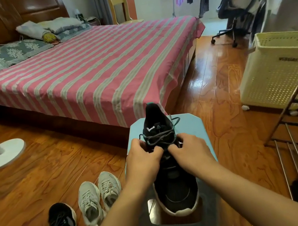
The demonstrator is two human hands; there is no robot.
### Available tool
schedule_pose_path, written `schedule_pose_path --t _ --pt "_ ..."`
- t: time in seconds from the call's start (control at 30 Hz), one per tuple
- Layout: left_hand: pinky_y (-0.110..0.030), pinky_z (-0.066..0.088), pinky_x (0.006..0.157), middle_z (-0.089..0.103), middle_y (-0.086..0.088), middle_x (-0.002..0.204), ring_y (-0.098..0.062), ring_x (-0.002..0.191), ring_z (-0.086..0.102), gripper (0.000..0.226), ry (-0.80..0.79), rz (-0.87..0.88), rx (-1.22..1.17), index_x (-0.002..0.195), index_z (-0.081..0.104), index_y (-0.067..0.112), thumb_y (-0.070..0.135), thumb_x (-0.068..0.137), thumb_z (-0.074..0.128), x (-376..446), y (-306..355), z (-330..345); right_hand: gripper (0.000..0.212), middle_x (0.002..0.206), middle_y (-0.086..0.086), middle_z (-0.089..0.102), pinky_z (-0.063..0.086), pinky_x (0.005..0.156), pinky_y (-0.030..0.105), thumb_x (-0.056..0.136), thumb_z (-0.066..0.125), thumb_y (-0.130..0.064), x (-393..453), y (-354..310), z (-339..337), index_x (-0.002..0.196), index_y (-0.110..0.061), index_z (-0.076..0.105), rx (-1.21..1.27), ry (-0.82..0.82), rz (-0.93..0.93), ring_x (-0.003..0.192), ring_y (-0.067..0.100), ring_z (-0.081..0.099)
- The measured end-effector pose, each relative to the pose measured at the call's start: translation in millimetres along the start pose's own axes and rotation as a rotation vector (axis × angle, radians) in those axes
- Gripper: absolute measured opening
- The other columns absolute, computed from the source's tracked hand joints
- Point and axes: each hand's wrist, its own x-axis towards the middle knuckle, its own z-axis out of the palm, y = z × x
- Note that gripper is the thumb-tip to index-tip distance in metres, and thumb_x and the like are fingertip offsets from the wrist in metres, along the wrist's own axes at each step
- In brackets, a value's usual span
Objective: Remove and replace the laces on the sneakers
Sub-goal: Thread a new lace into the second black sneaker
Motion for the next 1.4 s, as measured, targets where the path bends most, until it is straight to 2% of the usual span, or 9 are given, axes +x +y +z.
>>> schedule_pose_path --t 0.17,0.37,0.6,0.7,0.83,1.1,1.2,1.3,1.4 --pt "-0.034 0.045 0.066 0.062 0.005 0.087 -0.015 0.081 0.059 0.024 0.075 0.024 0.041 0.089 0.051 0.023 0.027 0.081 0.073 -2.3 8.2 10.7 0.014 0.087 0.007 0.054 0.036 0.068 0.037 0.093 0.049 -0.024 -0.4 -7.7 2.0 0.103 -0.017 0.046 -0.146 0.040 -0.087 0.080 0.034 0.050" --pt "-0.038 0.050 0.069 0.064 0.002 0.082 -0.025 0.081 0.060 0.010 0.095 0.154 0.247 0.088 0.059 0.022 0.031 0.090 0.058 8.2 6.3 0.8 0.055 0.115 0.008 0.068 0.052 0.092 0.045 0.089 0.056 -0.018 7.1 -2.3 -11.4 0.140 -0.030 0.041 -0.008 -0.100 -0.074 0.106 0.032 0.062" --pt "-0.039 0.061 0.089 0.066 0.011 0.121 -0.011 0.101 0.071 0.044 -0.264 0.009 -0.152 0.135 0.056 0.034 0.024 0.094 0.071 -13.5 -13.7 -14.9 0.043 0.111 -0.010 0.067 0.054 0.095 0.039 0.081 0.063 -0.025 1.6 5.4 -7.4 0.120 -0.040 0.056 0.169 -0.192 -0.023 0.106 0.017 0.065" --pt "-0.038 0.060 0.084 0.069 0.007 0.107 -0.011 0.095 0.068 0.031 -0.102 0.023 0.033 0.118 0.061 0.025 0.031 0.089 0.073 -10.6 -9.7 -9.6 0.038 0.110 -0.003 0.068 0.054 0.088 0.037 0.082 0.065 -0.026 0.1 -1.2 3.1 0.120 -0.031 0.061 0.148 -0.097 0.037 0.101 0.021 0.063" --pt "-0.045 0.060 0.079 0.066 -0.001 0.097 -0.018 0.088 0.066 0.035 -0.146 0.021 0.110 0.106 0.052 0.022 0.029 0.078 0.073 -9.0 -1.8 -3.8 0.037 0.107 0.002 0.065 0.046 0.075 0.032 0.079 0.066 -0.027 2.6 -12.1 9.0 0.115 -0.023 0.062 0.076 -0.007 0.089 0.095 0.024 0.060" --pt "-0.036 0.047 0.059 0.061 -0.006 0.079 -0.028 0.076 0.060 0.014 -0.057 0.248 0.432 0.084 0.058 0.013 0.026 0.089 0.058 -8.8 12.3 -1.2 0.022 0.100 0.007 0.063 0.043 0.071 0.033 0.085 0.054 -0.009 11.8 -15.7 -5.1 0.106 -0.018 0.056 -0.125 -0.126 -0.029 0.088 0.029 0.056" --pt "-0.042 0.058 0.074 0.068 -0.002 0.088 -0.024 0.084 0.066 0.004 -0.158 0.163 0.302 0.087 0.060 0.024 0.027 0.089 0.060 1.0 2.2 -8.7 0.028 0.101 0.005 0.069 0.053 0.083 0.037 0.083 0.057 -0.007 14.4 -9.1 -11.1 0.107 -0.019 0.065 0.010 -0.151 -0.027 0.095 0.027 0.063" --pt "-0.043 0.056 0.095 0.073 0.006 0.110 -0.016 0.105 0.068 0.032 -0.426 -0.069 -0.133 0.114 0.064 0.032 0.031 0.082 0.069 7.5 -6.0 -21.6 0.026 0.108 0.004 0.074 0.053 0.089 0.036 0.088 0.062 -0.011 23.8 -4.1 -28.3 0.112 -0.014 0.072 0.461 -0.410 0.162 0.102 0.019 0.066" --pt "-0.038 0.048 0.092 0.071 0.001 0.110 -0.020 0.109 0.062 0.015 -0.288 -0.240 -0.557 0.101 0.070 0.018 0.028 0.091 0.065 25.1 3.3 -20.9 0.033 0.109 -0.005 0.069 0.049 0.094 0.040 0.093 0.065 -0.042 43.2 -7.5 -33.1 0.115 -0.018 0.070 0.638 -0.340 0.300 0.102 0.015 0.062"
